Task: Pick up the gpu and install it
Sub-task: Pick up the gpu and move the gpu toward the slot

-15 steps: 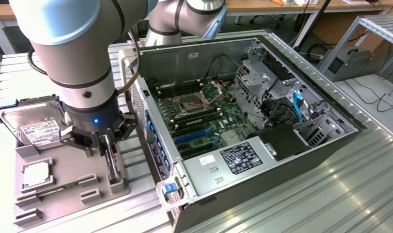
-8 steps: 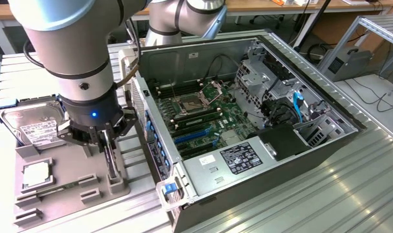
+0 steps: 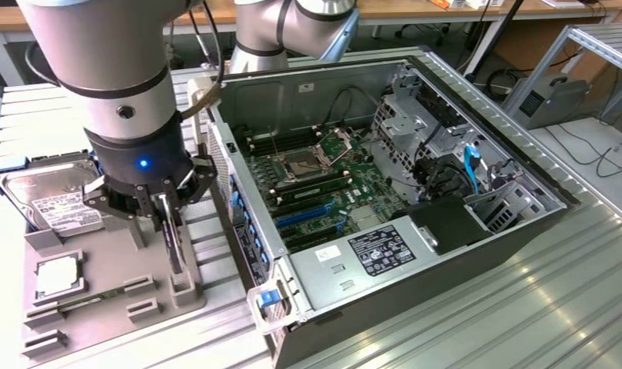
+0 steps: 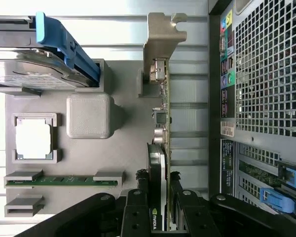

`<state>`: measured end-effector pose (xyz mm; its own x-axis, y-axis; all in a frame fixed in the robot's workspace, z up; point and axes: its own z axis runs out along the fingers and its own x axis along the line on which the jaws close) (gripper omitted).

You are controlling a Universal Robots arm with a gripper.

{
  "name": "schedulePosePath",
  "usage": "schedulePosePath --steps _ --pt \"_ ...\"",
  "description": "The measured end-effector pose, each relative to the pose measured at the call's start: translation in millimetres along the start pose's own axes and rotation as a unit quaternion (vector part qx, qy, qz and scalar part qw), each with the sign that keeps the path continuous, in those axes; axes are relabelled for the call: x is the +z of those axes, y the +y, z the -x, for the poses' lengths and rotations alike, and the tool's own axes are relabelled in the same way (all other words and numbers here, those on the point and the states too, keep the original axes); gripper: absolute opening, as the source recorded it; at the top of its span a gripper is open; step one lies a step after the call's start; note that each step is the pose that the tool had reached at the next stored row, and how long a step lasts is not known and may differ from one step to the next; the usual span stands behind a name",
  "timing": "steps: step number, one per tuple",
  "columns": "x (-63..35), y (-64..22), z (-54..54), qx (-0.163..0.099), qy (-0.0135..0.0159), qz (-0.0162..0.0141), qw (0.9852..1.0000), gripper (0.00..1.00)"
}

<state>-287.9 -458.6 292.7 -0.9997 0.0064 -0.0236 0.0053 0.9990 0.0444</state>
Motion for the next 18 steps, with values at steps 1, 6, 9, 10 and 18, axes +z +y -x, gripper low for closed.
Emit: schedulePosePath --steps 1,6,9,10,18 --pt "-3.8 0.2 0.1 0.0 0.0 0.0 1.0 0.27" --pt "-18.5 0.8 0.4 0.0 0.0 0.0 1.0 0.27" --pt "-30.1 1.3 0.7 0.0 0.0 0.0 1.0 0.27" --pt "-33.4 1.5 0.8 0.0 0.0 0.0 1.0 0.27" --pt "-66.6 3.0 1.6 0.0 0.0 0.0 1.0 0.27"
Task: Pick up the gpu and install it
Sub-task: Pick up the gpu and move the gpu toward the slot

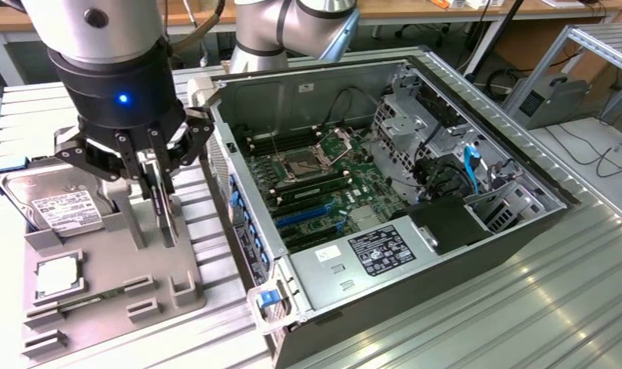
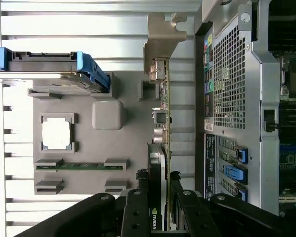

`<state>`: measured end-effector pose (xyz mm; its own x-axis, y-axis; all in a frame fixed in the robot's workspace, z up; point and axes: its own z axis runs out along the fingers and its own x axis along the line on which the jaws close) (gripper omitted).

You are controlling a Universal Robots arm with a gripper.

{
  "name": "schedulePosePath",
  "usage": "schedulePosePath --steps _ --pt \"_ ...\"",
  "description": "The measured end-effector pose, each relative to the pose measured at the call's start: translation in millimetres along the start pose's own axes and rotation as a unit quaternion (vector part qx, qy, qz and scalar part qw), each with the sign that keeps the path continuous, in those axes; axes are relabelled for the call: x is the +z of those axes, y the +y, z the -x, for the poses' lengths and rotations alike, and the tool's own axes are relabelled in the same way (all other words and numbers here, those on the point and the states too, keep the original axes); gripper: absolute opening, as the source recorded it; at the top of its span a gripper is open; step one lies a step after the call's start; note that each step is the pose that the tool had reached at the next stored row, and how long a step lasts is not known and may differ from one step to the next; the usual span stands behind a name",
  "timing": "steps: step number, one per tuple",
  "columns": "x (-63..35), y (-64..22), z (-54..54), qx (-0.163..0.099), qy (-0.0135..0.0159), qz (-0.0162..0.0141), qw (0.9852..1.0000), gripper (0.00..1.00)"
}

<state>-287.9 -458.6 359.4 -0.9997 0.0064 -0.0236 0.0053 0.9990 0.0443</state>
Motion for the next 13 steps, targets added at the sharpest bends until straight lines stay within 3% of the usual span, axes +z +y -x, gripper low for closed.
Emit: schedulePosePath --steps 7,13 --pt "-20.5 0.9 0.5 0.0 0.0 0.0 1.0 0.27" --pt "-31.7 1.4 0.7 0.0 -0.0001 0.0 1.0 0.27"
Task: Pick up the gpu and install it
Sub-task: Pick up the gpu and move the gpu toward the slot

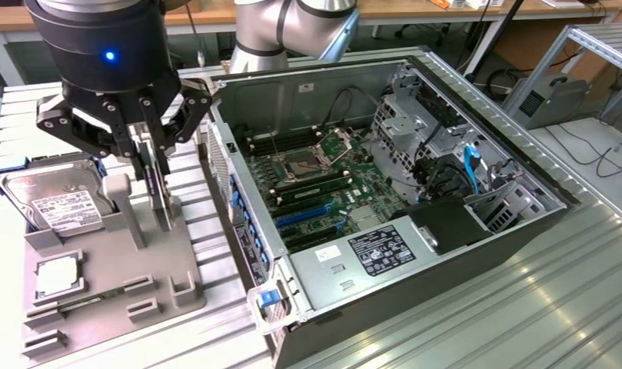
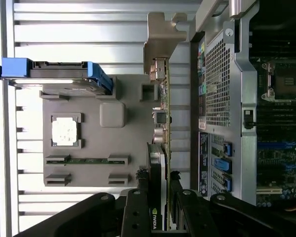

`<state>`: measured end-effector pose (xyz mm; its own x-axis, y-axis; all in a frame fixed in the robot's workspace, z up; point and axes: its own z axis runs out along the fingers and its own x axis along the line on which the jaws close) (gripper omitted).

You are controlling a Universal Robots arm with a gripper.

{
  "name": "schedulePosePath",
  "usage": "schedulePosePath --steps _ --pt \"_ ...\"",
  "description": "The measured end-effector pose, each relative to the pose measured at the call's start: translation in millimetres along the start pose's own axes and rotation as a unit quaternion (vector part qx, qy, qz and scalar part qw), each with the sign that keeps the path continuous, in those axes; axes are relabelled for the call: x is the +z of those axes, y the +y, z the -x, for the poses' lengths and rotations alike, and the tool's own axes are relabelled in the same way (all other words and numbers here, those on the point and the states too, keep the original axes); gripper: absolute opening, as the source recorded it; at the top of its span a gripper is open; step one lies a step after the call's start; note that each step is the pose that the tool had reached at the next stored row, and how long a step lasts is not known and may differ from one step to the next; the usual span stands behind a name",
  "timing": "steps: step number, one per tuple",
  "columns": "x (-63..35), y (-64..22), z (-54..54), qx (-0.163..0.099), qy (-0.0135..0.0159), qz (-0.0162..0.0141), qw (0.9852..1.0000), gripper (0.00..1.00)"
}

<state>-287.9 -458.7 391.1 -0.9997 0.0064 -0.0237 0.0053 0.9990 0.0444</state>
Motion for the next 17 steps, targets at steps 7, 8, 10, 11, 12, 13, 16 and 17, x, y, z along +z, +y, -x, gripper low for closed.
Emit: schedulePosePath --steps 7,8,10,11,12,13,16,17 --pt "-11.7 0.5 0.3 0.0 -0.0001 0.0 1.0 0.27" --pt "-13.0 0.6 0.3 0.0 -0.0001 0.0 1.0 0.27" --pt "-15.8 0.7 0.4 0.0 -0.0001 0.0 1.0 0.27" --pt "-18.2 0.8 0.5 0.0 -0.0001 0.0 1.0 0.27" --pt "-20.7 0.9 0.5 0.0 -0.0001 0.0 1.0 0.27" --pt "-22.4 1.0 0.6 0.0 -0.0001 0.0 1.0 0.27" --pt "-28.7 1.3 0.7 0.0 -0.0001 0.0 1.0 0.27" --pt "-30.7 1.4 0.7 0.0 -0.0001 0.0 1.0 0.27"
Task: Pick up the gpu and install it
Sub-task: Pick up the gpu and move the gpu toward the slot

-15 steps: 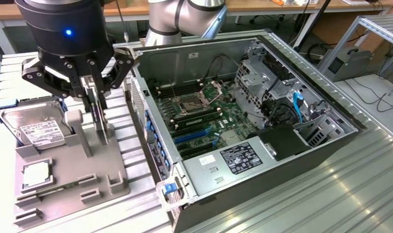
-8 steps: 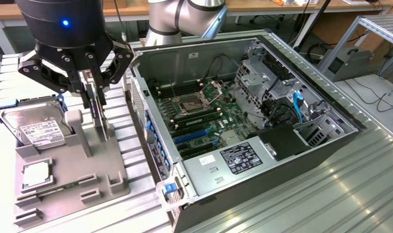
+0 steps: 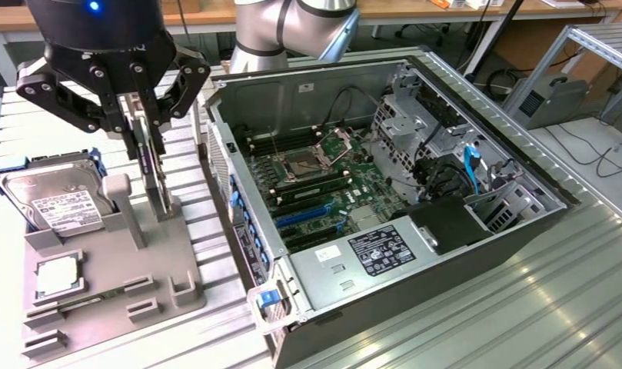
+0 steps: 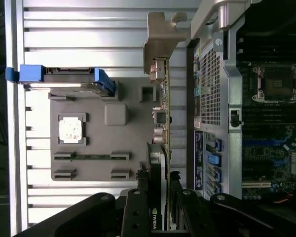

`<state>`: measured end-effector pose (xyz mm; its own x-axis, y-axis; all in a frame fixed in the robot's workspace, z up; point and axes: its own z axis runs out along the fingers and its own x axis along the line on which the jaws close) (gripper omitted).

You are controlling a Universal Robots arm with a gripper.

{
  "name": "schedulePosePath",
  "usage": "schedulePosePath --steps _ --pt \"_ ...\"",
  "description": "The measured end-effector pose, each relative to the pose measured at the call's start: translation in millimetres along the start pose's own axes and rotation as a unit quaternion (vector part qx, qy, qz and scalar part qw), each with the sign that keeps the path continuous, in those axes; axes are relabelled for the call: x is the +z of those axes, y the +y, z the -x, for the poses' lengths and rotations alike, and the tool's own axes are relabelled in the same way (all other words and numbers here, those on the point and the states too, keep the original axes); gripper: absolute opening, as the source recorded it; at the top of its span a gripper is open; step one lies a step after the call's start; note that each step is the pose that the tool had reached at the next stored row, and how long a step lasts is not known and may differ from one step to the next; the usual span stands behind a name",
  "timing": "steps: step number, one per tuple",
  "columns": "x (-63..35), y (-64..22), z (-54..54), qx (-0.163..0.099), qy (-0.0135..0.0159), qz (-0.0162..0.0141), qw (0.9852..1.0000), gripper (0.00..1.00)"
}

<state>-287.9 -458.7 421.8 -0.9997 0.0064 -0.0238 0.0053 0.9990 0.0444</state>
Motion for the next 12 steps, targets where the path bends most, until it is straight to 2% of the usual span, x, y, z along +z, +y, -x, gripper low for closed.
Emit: schedulePosePath --steps 7,12 --pt "-11.1 0.5 0.2 0.0 0.0 0.0 1.0 0.27" --pt "-12.2 0.6 0.3 0.0 0.0 0.0 1.0 0.27"
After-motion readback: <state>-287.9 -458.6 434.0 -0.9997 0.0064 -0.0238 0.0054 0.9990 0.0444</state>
